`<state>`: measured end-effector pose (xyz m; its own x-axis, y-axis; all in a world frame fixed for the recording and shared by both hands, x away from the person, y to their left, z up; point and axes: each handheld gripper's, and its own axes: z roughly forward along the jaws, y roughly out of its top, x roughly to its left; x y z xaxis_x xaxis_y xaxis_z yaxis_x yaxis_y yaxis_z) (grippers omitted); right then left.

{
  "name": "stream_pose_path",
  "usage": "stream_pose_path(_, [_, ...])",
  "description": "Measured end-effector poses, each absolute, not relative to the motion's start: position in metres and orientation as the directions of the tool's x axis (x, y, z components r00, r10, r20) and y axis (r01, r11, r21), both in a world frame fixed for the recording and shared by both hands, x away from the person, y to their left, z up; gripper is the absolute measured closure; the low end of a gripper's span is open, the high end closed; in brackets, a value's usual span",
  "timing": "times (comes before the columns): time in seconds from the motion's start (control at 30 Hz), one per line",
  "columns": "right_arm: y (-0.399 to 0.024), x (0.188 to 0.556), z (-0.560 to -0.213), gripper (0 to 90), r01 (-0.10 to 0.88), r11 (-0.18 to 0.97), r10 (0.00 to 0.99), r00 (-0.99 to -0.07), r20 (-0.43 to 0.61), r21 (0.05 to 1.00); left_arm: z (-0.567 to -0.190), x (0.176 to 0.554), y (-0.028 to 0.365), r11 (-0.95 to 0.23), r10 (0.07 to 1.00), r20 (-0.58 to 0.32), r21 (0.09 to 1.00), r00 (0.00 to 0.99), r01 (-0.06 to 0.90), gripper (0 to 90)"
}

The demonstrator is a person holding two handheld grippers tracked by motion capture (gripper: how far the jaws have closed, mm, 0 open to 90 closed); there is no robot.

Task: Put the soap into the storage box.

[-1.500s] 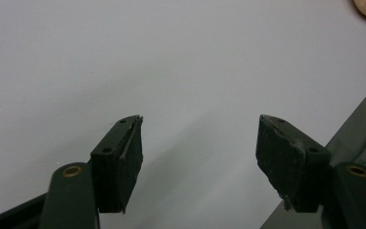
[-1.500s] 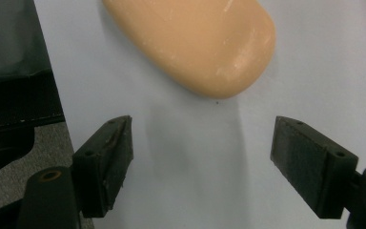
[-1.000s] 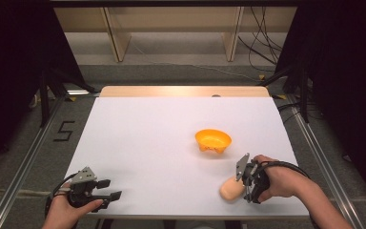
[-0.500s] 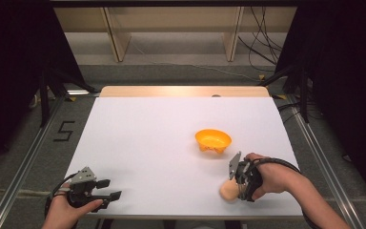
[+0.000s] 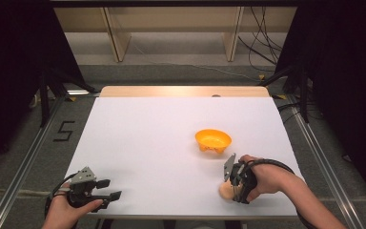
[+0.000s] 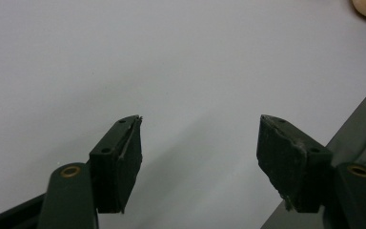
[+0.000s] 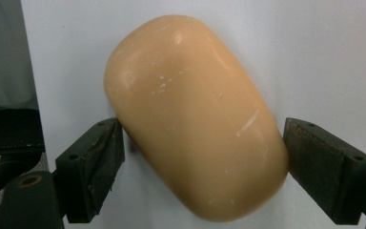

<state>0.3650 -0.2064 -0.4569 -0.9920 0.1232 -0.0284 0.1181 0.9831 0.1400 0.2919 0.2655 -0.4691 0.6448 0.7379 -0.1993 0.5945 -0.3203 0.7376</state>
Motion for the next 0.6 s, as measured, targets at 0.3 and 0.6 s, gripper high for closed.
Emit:
stream_pose_path(0.3, [-0.2011,0.3660,-0.4599,19.5,0.118,0.982,0.121,-0.993,-0.011,0.146,-0.4691,0.2917,0.2656,-0.320,0.738,-0.200,0.738,0.645,0.595,32.0])
stream_pose_path(0.6, [-0.1969,0.3677,-0.4619,22.3,0.117,0.985,0.118,-0.993,-0.001,0.129,-0.4691,0.2919,0.2656,-0.320,0.737,-0.199,0.739,0.646,0.593,31.9])
